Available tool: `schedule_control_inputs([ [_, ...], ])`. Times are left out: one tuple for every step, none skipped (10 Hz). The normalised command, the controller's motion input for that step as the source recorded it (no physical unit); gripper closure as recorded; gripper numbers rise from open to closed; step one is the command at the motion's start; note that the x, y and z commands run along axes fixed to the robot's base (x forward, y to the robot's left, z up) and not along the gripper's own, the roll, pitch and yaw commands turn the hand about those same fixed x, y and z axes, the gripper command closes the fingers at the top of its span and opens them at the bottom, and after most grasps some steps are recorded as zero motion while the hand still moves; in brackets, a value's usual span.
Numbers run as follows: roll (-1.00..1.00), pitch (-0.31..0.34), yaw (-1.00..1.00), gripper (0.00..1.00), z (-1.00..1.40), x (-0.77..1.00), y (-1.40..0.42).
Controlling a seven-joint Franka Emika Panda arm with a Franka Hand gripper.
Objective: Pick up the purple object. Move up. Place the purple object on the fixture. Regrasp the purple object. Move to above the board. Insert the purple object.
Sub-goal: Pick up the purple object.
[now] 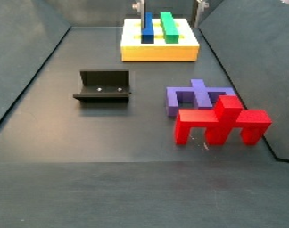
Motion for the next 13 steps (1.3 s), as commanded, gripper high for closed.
schedule_control_inputs([
  [0.0, 0.0, 0.0, 0.0, 0.0, -0.01, 0.03],
  [0.0, 0.0, 0.0, 0.0, 0.0, 0.0, 0.04],
  [-0.03, 0.0, 0.0, 0.0, 0.0, 0.0, 0.07],
  [0.0, 0.0, 0.0, 0.0, 0.0, -0.02, 0.0],
  [0.0, 0.0, 0.0, 0.0, 0.0, -0.03, 0.0],
  [0.0, -0.019, -0.01, 0.0, 0.0, -0.13, 0.0],
  [0.0, -0.039, -0.01, 0.0, -0.02, -0.18, 0.0],
  [0.0, -0.12, 0.0, 0.0, -0.11, -0.24, -0.11],
  [0.05, -0.149, 0.0, 0.0, -0.27, -0.27, -0.32],
  [0.23, -0.1, 0.01, 0.0, -0.44, -0.2, -0.53],
  [0.19, -0.136, 0.0, 0.0, -0.55, -0.34, -0.35],
  [0.14, -0.189, 0.0, 0.0, -0.65, -0.48, -0.14],
  [0.16, -0.177, 0.0, 0.0, -0.68, -0.44, -0.04],
])
